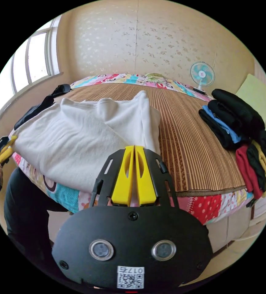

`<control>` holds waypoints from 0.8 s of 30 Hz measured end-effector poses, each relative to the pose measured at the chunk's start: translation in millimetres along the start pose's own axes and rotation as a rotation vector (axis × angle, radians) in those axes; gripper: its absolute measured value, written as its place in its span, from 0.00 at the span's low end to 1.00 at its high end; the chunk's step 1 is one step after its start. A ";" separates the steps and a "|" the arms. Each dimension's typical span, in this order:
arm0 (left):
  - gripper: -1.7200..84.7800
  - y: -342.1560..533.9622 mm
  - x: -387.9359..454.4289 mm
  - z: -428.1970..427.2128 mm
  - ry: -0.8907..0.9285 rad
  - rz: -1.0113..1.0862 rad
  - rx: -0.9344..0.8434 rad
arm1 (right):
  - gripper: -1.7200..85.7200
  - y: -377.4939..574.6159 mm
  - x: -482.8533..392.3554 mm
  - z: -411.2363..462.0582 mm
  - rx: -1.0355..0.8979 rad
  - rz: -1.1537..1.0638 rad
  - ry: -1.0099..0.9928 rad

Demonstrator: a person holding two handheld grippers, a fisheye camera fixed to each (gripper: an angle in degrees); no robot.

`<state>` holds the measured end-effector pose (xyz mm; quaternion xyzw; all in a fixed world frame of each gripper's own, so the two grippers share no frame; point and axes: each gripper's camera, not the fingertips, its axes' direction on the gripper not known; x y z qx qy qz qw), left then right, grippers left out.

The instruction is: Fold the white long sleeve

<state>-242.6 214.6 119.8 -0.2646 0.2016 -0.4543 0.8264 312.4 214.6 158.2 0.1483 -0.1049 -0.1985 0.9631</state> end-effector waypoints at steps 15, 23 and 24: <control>0.09 176.4 252.9 207.5 0.265 1.148 -0.759 | 0.04 23.5 209.9 -70.5 0.026 0.575 -0.717; 0.18 113.8 150.3 149.7 -0.041 0.702 -0.463 | 0.13 56.4 323.8 -122.8 0.158 0.777 -0.721; 0.20 104.6 139.2 148.8 -0.060 0.633 -0.458 | 0.13 54.5 327.2 -124.0 0.160 0.776 -0.732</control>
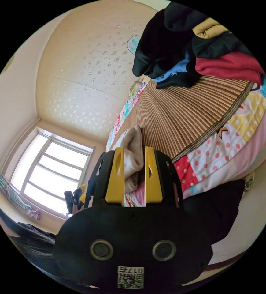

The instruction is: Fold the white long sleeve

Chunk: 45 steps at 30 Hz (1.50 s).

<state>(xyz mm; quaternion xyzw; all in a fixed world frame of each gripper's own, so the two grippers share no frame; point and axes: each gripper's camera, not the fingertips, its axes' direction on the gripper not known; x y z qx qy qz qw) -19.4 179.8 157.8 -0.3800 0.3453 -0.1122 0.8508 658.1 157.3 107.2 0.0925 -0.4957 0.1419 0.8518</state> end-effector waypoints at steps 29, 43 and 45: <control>0.13 68.1 56.0 -74.2 0.302 0.241 -0.113 | 0.06 -78.6 -65.3 -54.2 -0.264 -0.024 -0.896; 0.14 120.6 41.9 -47.1 0.156 0.111 -0.193 | 0.05 -282.1 -90.9 -319.9 0.664 -0.208 -0.336; 0.14 125.4 42.0 -41.3 0.119 0.087 -0.202 | 0.05 -275.8 -50.7 -322.4 0.694 -0.035 -0.208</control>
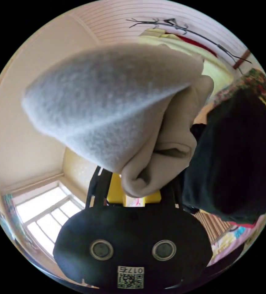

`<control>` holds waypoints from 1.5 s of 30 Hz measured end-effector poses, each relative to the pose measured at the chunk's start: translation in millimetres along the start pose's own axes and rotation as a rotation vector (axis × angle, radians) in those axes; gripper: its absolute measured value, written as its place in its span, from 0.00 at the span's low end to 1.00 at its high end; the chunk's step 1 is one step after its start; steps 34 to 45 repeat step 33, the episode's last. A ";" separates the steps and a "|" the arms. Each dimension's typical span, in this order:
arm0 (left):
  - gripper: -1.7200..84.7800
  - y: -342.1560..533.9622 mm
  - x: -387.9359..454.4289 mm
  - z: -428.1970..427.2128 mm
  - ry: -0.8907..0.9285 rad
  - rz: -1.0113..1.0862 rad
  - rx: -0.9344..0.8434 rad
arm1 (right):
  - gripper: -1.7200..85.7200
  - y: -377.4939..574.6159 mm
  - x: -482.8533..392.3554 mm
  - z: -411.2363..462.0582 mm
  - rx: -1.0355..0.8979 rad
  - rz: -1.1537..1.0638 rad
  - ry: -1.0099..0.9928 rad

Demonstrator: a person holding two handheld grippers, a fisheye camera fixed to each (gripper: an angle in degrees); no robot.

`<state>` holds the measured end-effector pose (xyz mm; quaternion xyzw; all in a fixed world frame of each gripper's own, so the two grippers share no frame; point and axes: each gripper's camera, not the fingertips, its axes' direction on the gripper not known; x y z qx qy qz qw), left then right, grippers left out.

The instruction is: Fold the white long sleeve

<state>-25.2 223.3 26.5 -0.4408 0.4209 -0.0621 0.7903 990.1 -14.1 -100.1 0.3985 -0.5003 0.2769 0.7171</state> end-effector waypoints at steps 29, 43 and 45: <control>0.19 -83.8 -139.9 -103.2 -0.904 -0.415 0.322 | 0.03 432.8 2.5 110.5 -1.283 -0.077 0.256; 0.22 -126.9 -199.8 -103.1 -0.971 -0.557 0.206 | 0.03 417.1 5.7 110.8 -1.223 -0.026 0.240; 0.22 -126.9 -199.8 -103.1 -0.971 -0.557 0.206 | 0.03 417.1 5.7 110.8 -1.223 -0.026 0.240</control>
